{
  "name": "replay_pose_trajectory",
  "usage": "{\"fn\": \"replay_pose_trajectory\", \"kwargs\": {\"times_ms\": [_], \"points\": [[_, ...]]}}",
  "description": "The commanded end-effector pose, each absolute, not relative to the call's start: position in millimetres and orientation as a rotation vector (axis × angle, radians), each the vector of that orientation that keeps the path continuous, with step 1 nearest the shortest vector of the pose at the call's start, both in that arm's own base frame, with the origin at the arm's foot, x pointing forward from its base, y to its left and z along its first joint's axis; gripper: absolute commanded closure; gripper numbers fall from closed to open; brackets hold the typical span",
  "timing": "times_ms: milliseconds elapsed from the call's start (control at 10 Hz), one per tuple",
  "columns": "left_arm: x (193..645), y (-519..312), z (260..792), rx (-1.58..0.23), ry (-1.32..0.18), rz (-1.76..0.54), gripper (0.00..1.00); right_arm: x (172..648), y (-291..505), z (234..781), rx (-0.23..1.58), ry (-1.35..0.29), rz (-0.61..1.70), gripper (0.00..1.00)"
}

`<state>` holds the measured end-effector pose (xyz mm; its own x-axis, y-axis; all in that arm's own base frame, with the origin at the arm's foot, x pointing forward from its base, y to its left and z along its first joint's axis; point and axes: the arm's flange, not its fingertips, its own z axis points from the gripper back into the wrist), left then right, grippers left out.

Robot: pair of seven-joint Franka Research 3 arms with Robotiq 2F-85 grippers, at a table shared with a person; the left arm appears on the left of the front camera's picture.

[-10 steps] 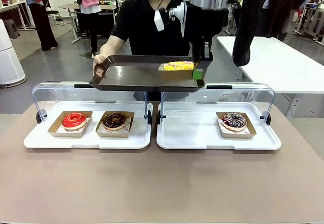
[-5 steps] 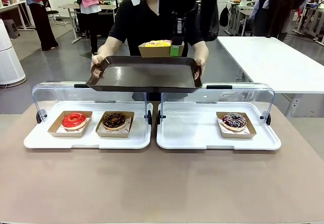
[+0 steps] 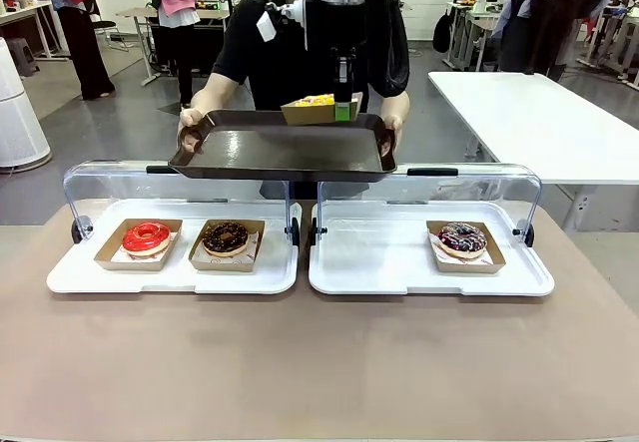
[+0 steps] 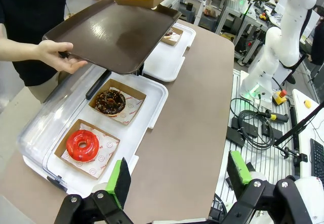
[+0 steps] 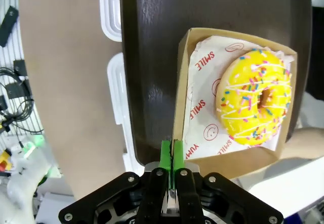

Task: Provide the desired donut to the person.
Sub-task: Place the picked Paper togo box onto the Handle tray extended by the person.

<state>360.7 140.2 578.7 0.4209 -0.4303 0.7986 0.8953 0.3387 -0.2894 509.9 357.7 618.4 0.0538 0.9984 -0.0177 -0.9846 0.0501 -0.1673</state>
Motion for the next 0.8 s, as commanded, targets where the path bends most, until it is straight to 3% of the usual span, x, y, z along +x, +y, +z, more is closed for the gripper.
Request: {"fn": "replay_pose_trajectory", "kwargs": {"times_ms": [0,700], "points": [[359.6,141.8,580.5,-0.818,-0.684,-0.959,0.00,518.4,345.5,618.2,-0.115,-0.110,1.527,0.98],[359.6,141.8,580.5,-0.818,-0.684,-0.959,0.00,545.2,308.1,557.9,0.001,-0.095,1.576,0.98]]}}
